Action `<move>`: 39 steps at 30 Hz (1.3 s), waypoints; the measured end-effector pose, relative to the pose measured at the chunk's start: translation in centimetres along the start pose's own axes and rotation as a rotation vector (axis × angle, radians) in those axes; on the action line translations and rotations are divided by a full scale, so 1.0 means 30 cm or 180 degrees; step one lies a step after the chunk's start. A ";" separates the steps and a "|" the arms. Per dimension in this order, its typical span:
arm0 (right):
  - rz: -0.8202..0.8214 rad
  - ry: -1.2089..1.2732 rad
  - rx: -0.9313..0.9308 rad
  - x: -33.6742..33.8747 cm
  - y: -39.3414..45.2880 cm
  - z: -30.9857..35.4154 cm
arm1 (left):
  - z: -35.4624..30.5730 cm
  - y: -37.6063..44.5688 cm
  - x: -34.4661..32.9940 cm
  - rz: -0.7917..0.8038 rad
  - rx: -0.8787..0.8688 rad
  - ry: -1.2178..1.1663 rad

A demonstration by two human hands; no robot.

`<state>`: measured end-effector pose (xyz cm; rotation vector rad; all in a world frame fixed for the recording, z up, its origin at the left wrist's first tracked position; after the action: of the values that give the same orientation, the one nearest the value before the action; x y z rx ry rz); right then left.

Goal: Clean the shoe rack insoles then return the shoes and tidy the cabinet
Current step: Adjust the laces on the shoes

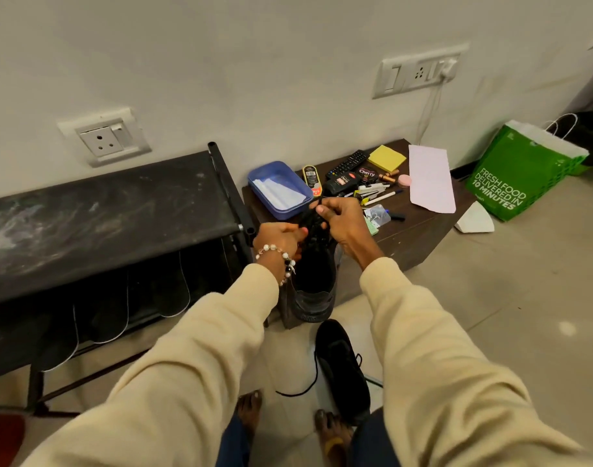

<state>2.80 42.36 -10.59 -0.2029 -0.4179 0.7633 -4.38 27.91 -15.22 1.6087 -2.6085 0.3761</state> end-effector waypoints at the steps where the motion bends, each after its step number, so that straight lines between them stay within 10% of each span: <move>1: -0.0022 -0.0222 0.0082 0.002 0.002 0.014 | 0.002 -0.010 0.002 -0.0020 -0.0180 0.0289; 9: 0.0093 -0.1678 0.1047 -0.057 -0.069 0.100 | 0.006 -0.062 -0.006 0.0412 -0.0836 0.2284; 16: -0.0406 -0.2500 0.1403 -0.097 -0.147 -0.032 | 0.004 -0.066 0.013 0.0151 -0.1144 0.2015; 30: 0.0715 -0.4124 0.0349 -0.232 -0.107 -0.157 | 0.006 -0.082 0.008 0.0208 -0.1640 0.1779; 39: 0.0884 -0.3807 0.0116 -0.202 -0.131 -0.145 | 0.023 -0.086 0.009 0.0109 -0.1456 0.1560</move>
<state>3.26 35.19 -14.99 0.2715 -1.5259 1.1177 -2.15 26.40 -15.39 1.1490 -2.1490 0.1330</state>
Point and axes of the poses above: each hand's wrist, its own y-axis towards the middle knuckle, its own x-axis out of the back of the hand, z = x × y, the point moved 9 cm from there along y, towards the middle knuckle, and after that the axes turned 15 degrees about -x, right-handed, at the moved point
